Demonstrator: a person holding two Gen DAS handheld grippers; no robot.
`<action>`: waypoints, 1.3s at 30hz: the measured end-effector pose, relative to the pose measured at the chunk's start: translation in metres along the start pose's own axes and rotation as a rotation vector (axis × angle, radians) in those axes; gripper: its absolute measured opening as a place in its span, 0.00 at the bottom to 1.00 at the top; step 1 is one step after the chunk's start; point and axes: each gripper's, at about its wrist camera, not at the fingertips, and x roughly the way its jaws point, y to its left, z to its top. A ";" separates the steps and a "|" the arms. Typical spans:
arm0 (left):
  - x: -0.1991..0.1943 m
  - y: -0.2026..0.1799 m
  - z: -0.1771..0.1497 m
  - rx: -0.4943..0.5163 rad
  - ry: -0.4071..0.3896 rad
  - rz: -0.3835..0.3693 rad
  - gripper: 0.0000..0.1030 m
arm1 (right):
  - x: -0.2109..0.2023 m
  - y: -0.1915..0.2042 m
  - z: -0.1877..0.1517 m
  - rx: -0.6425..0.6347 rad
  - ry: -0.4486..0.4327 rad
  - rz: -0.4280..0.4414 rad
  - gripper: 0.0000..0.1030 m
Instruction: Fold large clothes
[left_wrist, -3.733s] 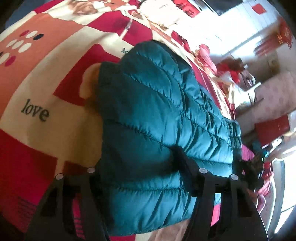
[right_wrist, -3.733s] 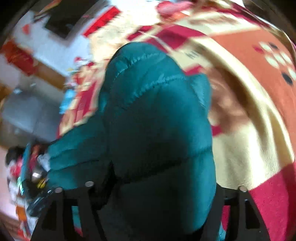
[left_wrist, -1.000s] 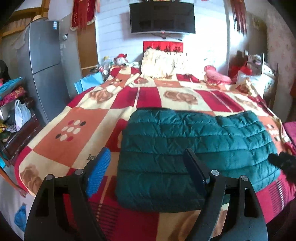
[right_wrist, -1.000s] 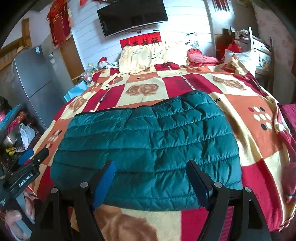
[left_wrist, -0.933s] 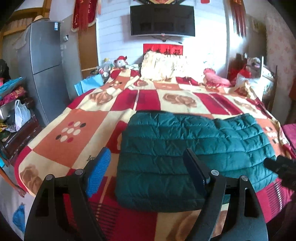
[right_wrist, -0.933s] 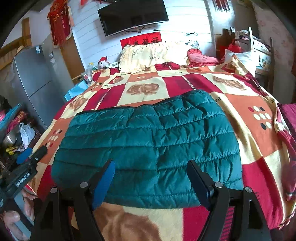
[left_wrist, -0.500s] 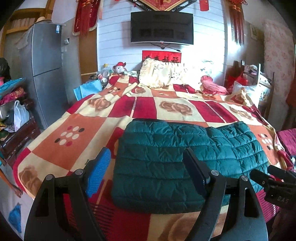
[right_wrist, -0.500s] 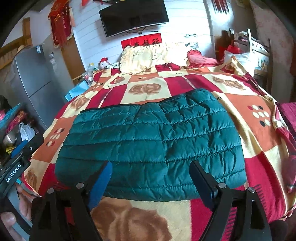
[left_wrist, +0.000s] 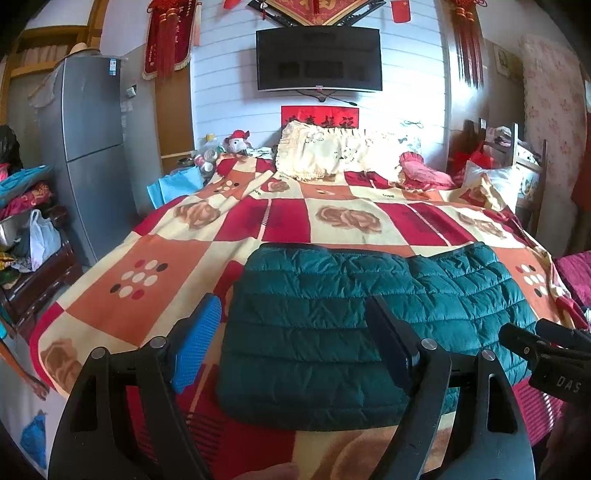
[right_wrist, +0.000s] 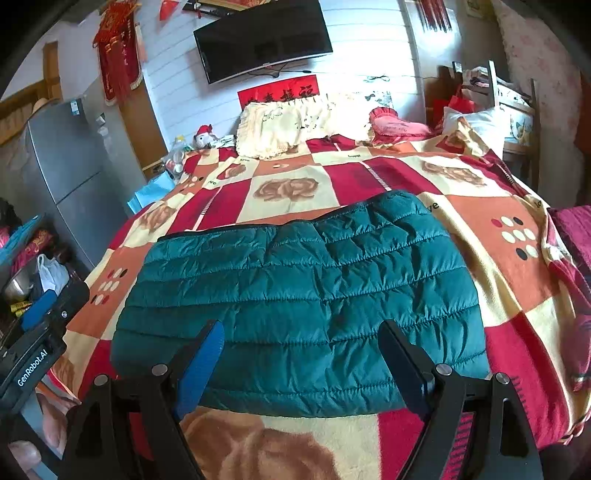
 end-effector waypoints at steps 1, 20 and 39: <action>0.000 -0.001 0.000 0.002 0.001 -0.001 0.79 | 0.000 0.000 0.000 -0.001 0.002 0.000 0.81; 0.002 -0.008 -0.003 0.027 0.010 0.000 0.79 | 0.004 0.001 -0.003 -0.005 0.019 0.014 0.81; 0.008 -0.013 -0.008 0.035 0.032 -0.012 0.79 | 0.014 0.003 -0.003 -0.008 0.048 0.022 0.81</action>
